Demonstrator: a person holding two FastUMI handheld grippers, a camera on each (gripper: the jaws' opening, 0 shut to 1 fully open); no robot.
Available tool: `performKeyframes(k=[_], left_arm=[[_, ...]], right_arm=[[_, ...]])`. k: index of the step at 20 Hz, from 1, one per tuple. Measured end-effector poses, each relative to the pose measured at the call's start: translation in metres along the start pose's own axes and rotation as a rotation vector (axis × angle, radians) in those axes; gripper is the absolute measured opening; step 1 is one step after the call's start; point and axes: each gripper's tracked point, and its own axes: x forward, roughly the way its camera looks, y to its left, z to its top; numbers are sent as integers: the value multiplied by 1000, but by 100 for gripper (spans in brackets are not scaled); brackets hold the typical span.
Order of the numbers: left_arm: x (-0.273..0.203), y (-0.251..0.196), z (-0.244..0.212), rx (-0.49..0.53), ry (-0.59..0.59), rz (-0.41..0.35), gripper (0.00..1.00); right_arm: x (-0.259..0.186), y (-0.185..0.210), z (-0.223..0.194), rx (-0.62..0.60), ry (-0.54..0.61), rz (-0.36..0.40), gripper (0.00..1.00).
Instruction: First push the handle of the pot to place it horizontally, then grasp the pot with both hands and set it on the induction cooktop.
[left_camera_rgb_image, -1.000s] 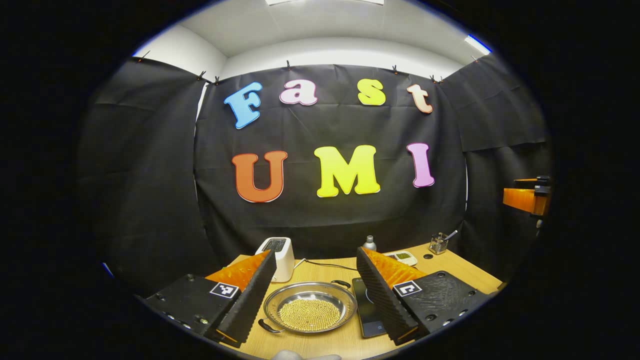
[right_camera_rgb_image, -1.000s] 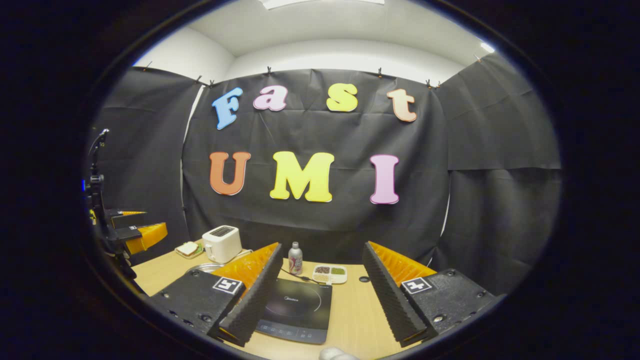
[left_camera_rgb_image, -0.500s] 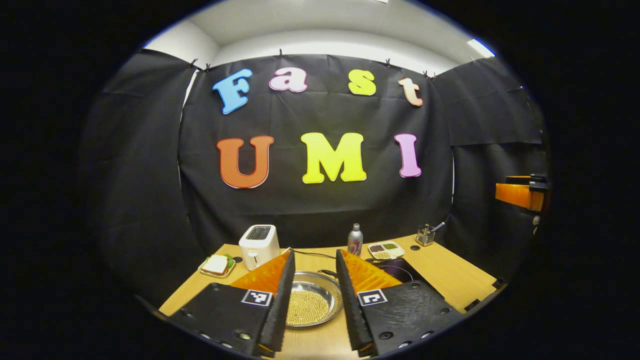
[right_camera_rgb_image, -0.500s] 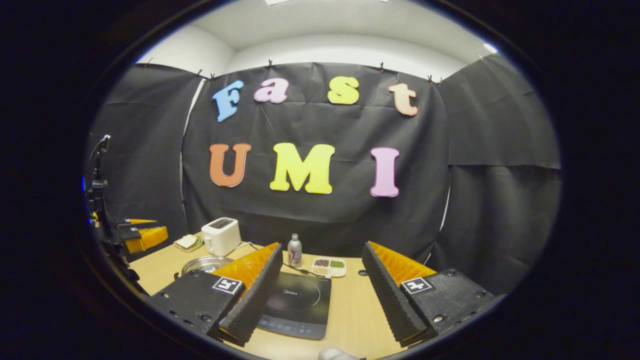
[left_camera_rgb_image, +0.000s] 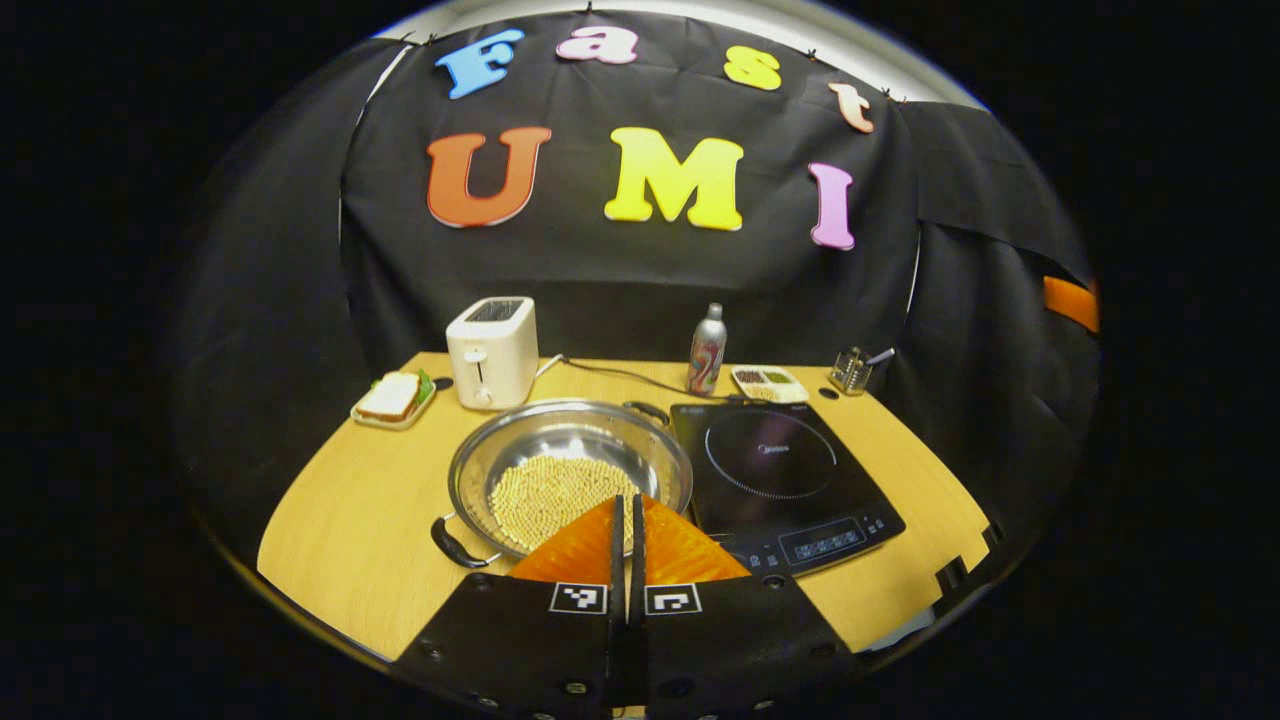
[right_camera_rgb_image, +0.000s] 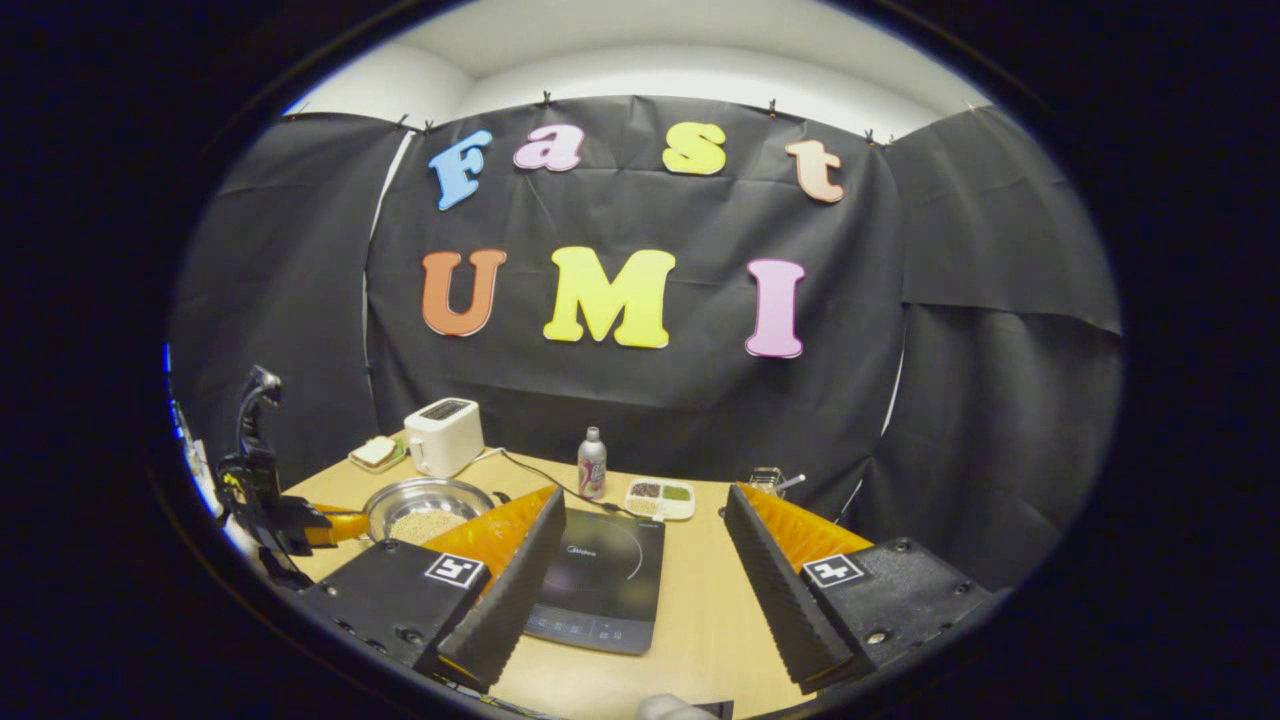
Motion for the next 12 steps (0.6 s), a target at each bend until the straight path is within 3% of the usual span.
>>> performKeyframes(k=[5, 11, 12], left_arm=[[17, 26, -62, 3, 191, 51, 0], [28, 51, -87, 11, 313, 91, 0], [30, 53, -88, 11, 327, 95, 11]], right_arm=[[8, 4, -10, -5, 33, 15, 99], [18, 17, -17, 9, 49, 47, 99], [19, 19, -18, 19, 57, 54, 99]])
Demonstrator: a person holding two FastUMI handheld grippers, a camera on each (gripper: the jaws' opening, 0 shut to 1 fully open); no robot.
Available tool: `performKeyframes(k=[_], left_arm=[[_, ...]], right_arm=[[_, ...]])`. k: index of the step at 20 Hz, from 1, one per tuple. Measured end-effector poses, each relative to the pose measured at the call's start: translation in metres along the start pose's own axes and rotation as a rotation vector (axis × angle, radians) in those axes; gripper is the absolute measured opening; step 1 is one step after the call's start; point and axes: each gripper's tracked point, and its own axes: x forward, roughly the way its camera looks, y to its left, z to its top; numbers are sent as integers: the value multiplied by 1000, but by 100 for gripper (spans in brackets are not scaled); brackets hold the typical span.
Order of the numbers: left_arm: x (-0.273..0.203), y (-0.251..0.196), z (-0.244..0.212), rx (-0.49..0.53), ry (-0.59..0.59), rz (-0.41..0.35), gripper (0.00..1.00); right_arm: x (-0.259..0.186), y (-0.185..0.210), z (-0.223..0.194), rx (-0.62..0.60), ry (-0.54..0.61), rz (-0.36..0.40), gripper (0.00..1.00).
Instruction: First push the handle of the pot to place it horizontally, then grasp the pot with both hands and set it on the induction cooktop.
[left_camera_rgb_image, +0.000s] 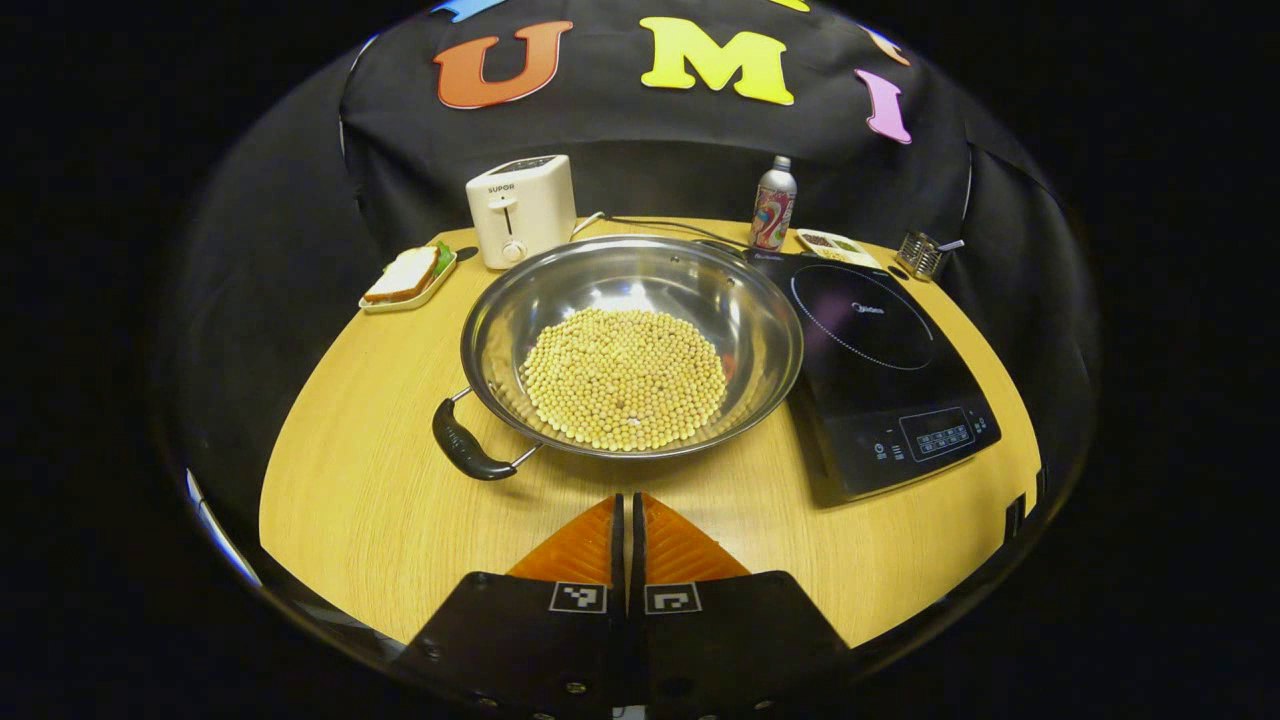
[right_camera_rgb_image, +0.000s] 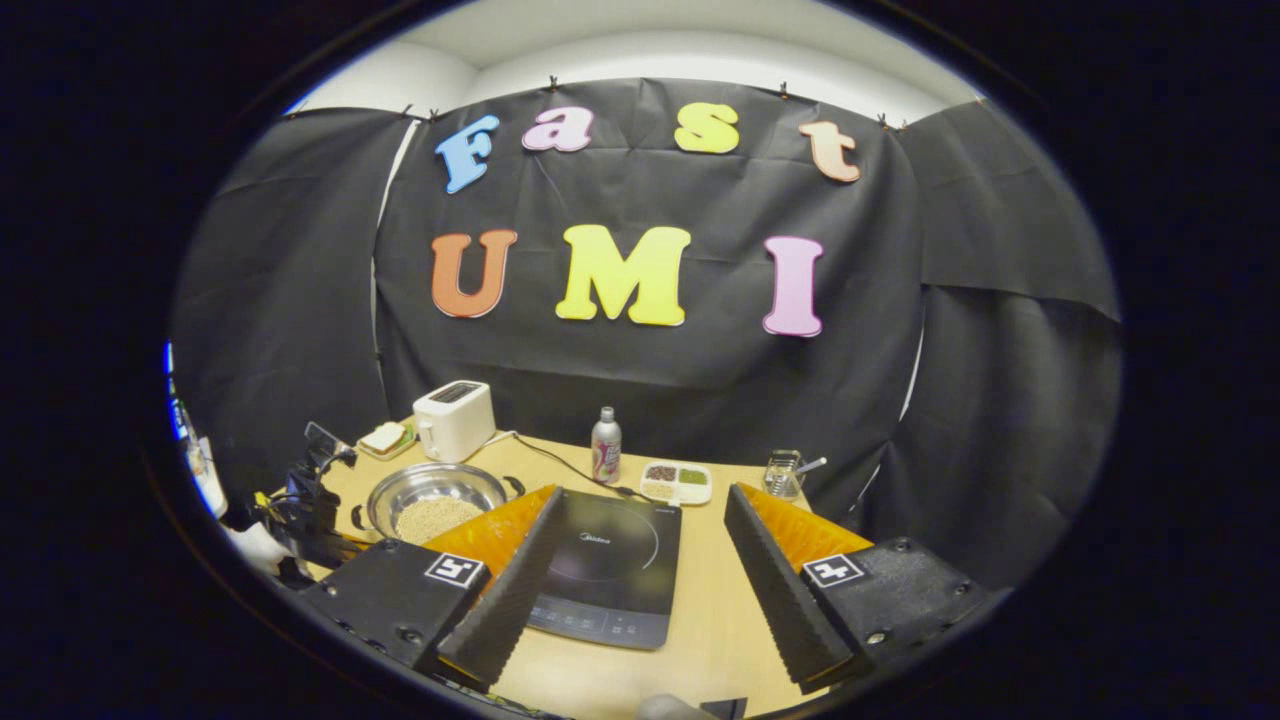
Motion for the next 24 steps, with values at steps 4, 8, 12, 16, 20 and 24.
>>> performKeyframes(k=[4, 8, 12, 16, 20, 24], left_arm=[[11, 10, -1, 27, 56, 20, 10], [15, 20, -1, 51, 118, 40, 11], [17, 32, 1, 72, 159, 47, 10], [17, 46, 1, 69, 184, 55, 0], [17, 56, 3, 68, 189, 70, 11], [18, 65, 8, 44, 188, 79, 10]], right_arm=[[10, -2, -6, 6, 11, -3, 99], [19, -5, -17, -1, 28, 1, 99], [23, -10, -32, 31, 45, -11, 99], [22, -20, -42, 50, 54, -36, 99], [21, -35, -53, 63, 73, -68, 100], [17, -43, -55, 78, 84, -87, 99]])
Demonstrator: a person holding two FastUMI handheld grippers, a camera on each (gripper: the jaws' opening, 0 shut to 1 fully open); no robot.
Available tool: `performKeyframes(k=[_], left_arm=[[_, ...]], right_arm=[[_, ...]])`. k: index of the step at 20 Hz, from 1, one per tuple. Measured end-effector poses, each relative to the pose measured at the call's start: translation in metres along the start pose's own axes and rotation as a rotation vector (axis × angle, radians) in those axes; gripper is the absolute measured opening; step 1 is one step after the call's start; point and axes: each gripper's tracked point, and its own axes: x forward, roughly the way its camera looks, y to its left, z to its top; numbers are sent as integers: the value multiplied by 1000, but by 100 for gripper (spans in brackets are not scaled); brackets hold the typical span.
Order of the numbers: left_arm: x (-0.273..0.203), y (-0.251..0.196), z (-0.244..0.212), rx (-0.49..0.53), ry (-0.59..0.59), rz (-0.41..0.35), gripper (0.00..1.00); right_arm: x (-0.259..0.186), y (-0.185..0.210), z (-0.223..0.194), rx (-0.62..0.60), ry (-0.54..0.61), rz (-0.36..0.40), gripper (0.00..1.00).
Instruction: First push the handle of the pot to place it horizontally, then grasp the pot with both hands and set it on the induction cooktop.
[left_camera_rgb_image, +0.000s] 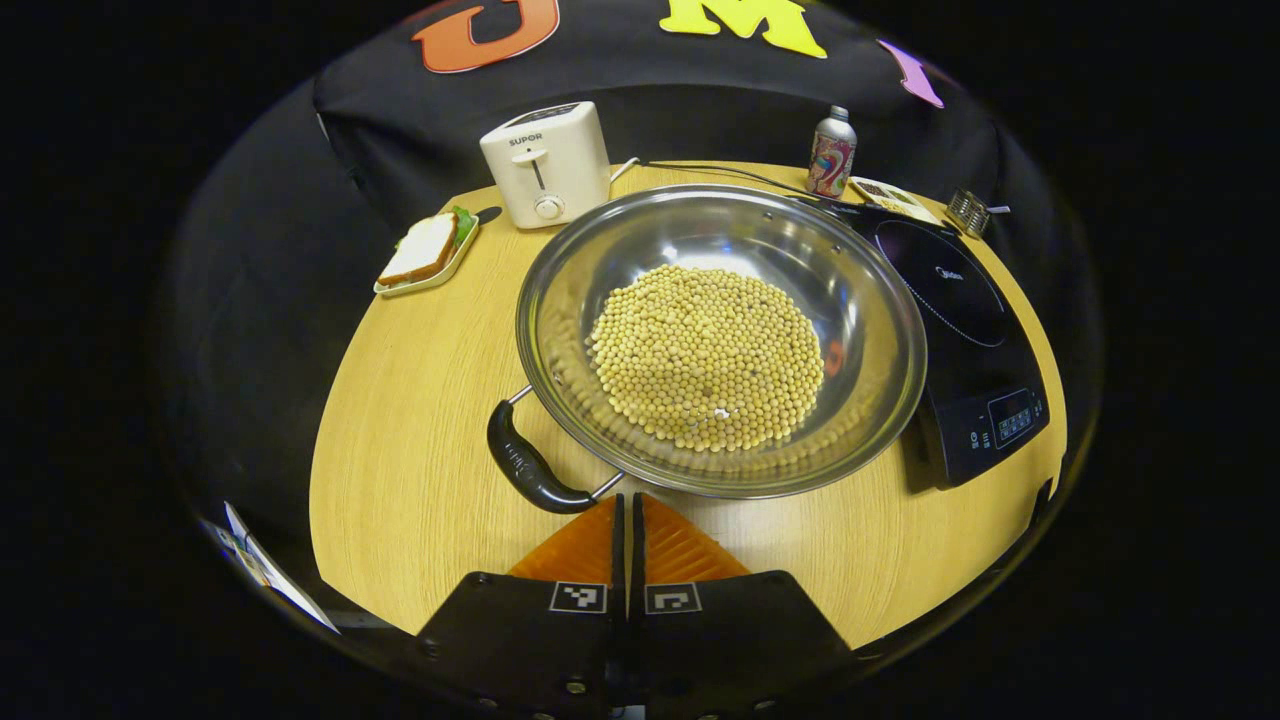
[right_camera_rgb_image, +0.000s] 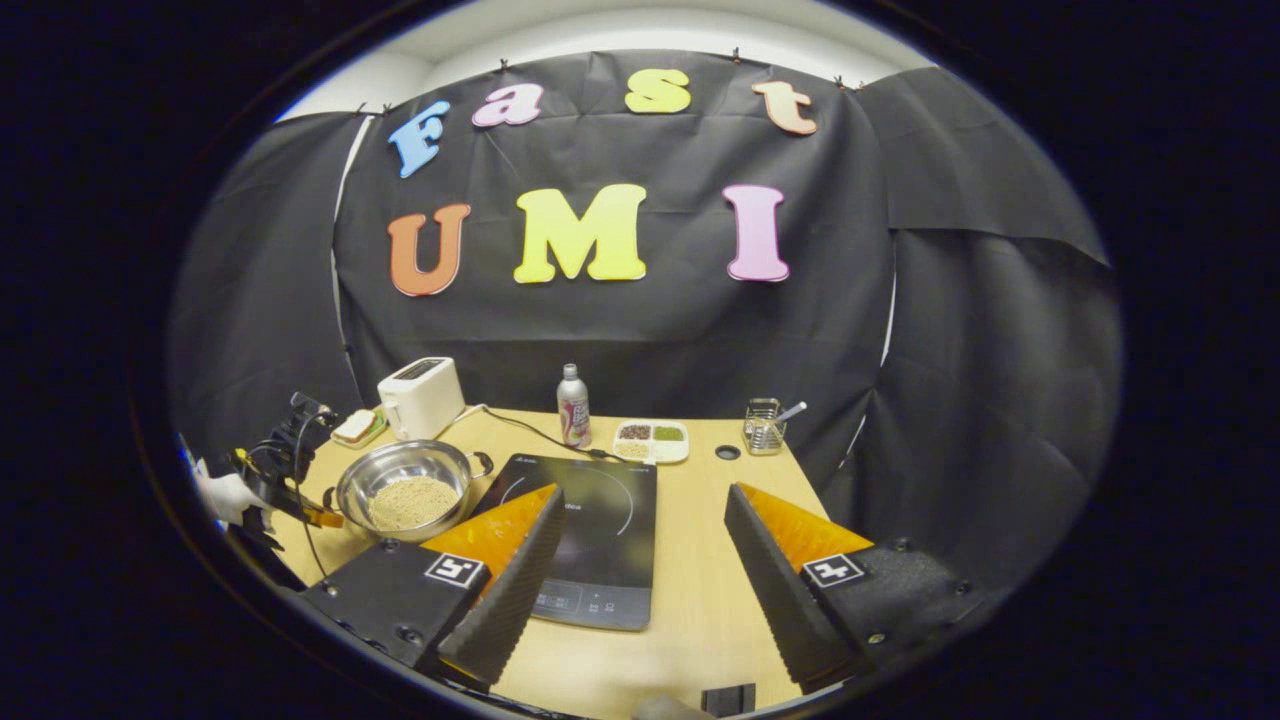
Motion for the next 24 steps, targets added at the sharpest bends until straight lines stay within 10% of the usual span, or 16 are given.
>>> performKeyframes(k=[24], left_arm=[[22, 63, 38, -124, -1, 37, 0]], right_arm=[[-2, 6, 15, -49, 6, -14, 99]])
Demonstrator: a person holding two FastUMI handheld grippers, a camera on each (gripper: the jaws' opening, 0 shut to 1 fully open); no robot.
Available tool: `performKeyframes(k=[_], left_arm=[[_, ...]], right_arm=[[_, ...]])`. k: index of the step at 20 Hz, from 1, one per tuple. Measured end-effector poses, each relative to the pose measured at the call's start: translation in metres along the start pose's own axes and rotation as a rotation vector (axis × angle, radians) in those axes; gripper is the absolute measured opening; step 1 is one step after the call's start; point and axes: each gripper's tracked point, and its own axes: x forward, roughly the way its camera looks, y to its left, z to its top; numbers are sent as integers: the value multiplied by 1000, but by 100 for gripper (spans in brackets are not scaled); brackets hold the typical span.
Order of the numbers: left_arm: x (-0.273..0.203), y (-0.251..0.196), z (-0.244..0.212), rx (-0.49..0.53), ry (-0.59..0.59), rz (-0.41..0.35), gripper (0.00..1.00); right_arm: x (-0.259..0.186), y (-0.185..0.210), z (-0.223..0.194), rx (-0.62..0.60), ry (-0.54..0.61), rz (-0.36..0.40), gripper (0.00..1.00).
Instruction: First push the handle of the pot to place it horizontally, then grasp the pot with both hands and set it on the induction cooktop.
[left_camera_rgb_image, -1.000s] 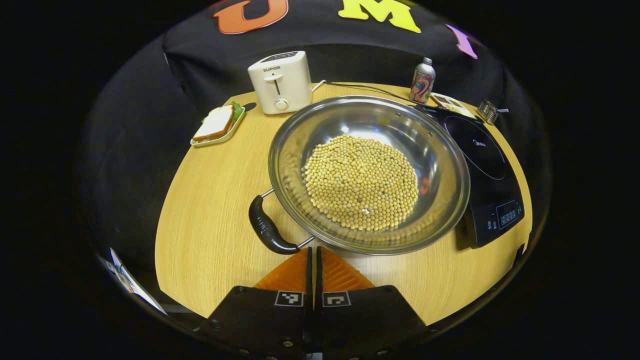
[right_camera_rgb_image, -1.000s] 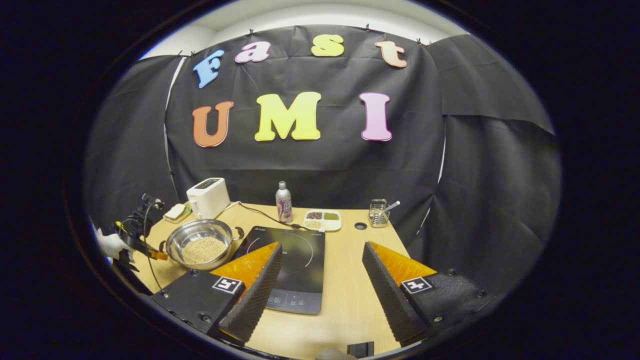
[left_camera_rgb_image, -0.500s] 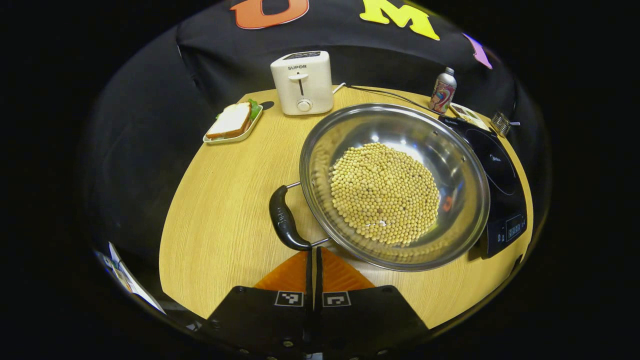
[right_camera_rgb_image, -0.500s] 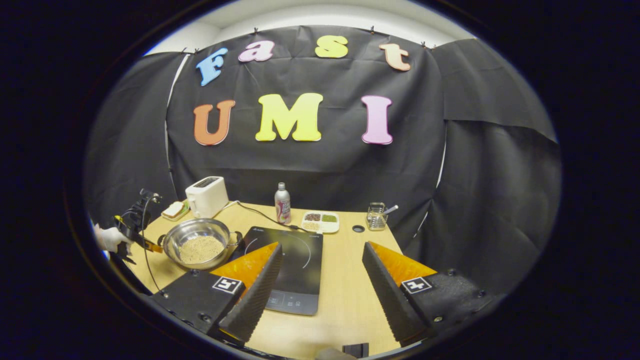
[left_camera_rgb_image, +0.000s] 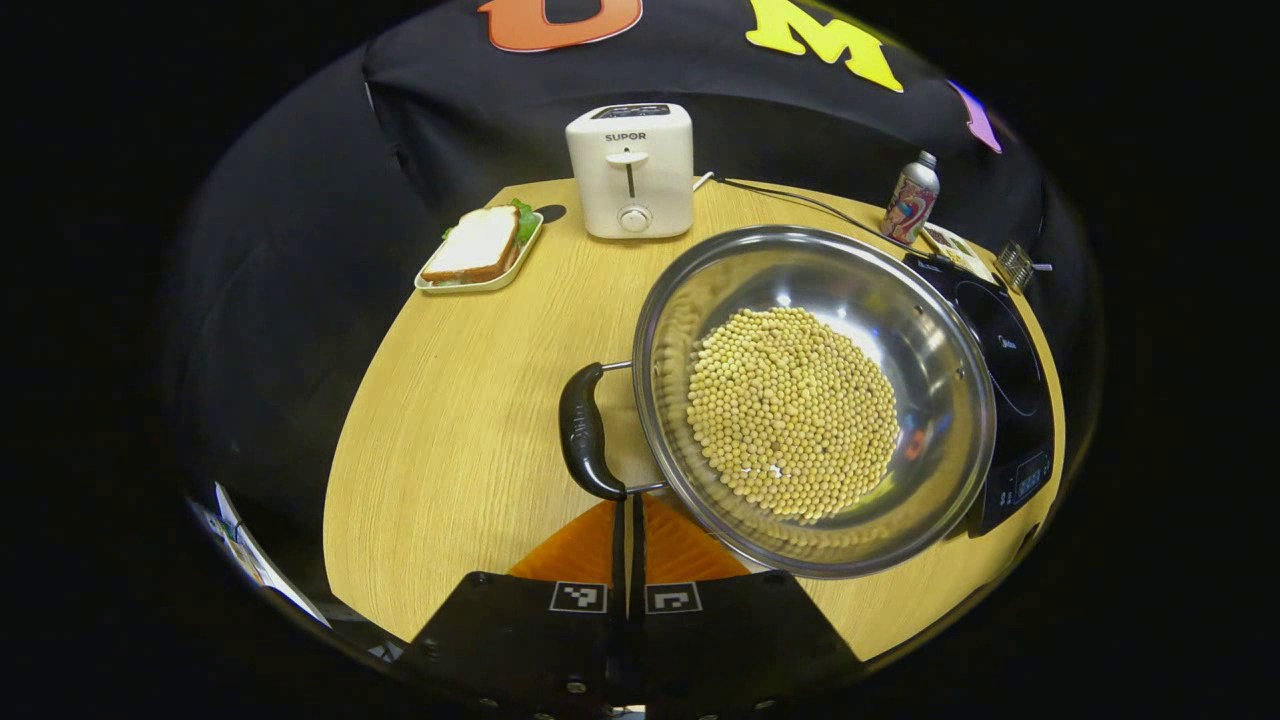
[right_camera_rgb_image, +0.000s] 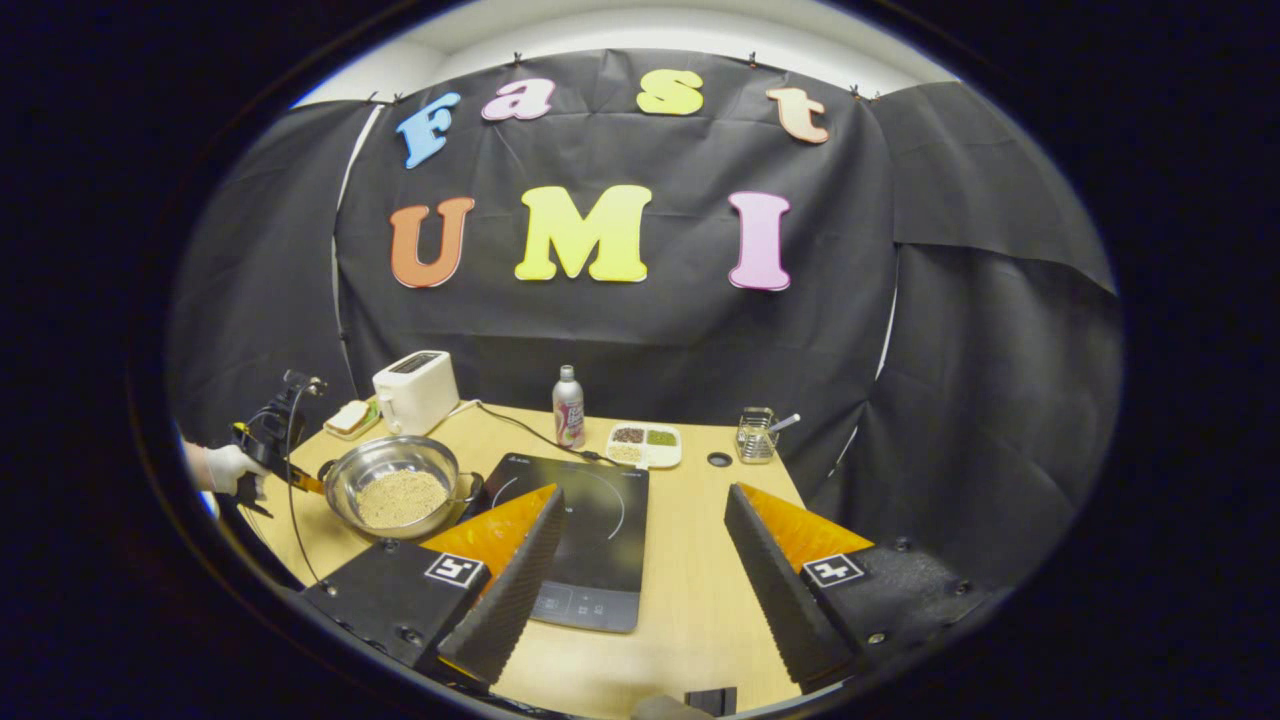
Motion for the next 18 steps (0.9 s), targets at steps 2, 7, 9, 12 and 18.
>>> performKeyframes(k=[2, 7, 9, 12, 18], left_arm=[[3, 4, 3, -7, -3, -1, 0], [10, 11, 13, 2, -6, 6, 10], [13, 13, 17, -1, -7, 5, 0], [15, 16, 20, 0, -6, 5, 0], [5, 21, 16, 7, -34, 26, 0]], right_arm=[[0, 5, -1, -4, 5, 6, 99], [-5, 15, -4, -25, 15, 11, 100], [-7, 16, -7, -23, 25, 8, 99], [-9, 19, -10, -16, 35, 3, 99], [-5, 44, -22, -23, 66, 60, 100]])
